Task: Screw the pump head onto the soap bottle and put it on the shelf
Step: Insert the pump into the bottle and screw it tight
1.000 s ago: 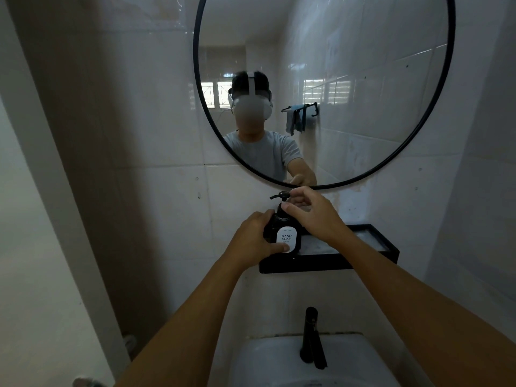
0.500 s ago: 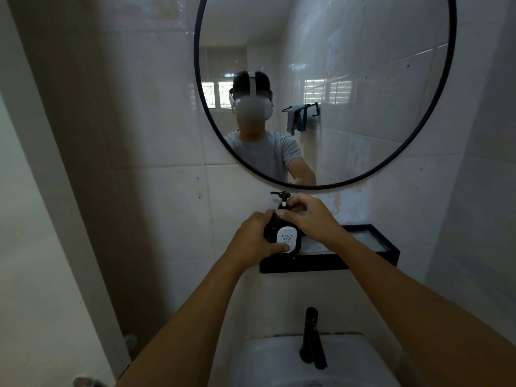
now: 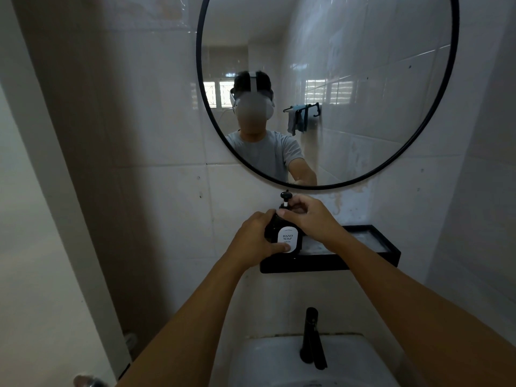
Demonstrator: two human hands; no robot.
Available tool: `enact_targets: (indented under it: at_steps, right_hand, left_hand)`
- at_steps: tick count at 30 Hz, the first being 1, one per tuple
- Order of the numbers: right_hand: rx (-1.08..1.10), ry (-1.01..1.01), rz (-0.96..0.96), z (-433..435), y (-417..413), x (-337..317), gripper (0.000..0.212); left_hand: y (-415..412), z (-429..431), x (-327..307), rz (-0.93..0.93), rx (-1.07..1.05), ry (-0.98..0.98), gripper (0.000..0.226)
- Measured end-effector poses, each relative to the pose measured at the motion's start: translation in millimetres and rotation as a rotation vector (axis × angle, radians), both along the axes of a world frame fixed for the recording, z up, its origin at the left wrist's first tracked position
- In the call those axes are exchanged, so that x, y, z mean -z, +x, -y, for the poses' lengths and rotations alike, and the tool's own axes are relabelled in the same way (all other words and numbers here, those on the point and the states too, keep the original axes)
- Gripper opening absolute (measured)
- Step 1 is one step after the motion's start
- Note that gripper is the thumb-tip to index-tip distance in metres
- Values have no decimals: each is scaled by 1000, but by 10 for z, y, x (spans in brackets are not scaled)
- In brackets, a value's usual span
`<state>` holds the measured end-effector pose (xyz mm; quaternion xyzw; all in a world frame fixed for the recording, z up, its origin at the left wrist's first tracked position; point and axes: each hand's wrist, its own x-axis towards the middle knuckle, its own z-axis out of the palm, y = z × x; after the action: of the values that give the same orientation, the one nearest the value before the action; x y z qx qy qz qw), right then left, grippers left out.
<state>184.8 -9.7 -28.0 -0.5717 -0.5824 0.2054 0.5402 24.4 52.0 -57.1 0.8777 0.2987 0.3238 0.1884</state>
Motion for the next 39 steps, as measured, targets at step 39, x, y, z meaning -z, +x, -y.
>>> enact_targets:
  at_steps: [39]
  right_hand:
    - [-75,35,-179,-4,33,69,22]
  left_hand:
    - [-14,0,0,-10,0,-13,83]
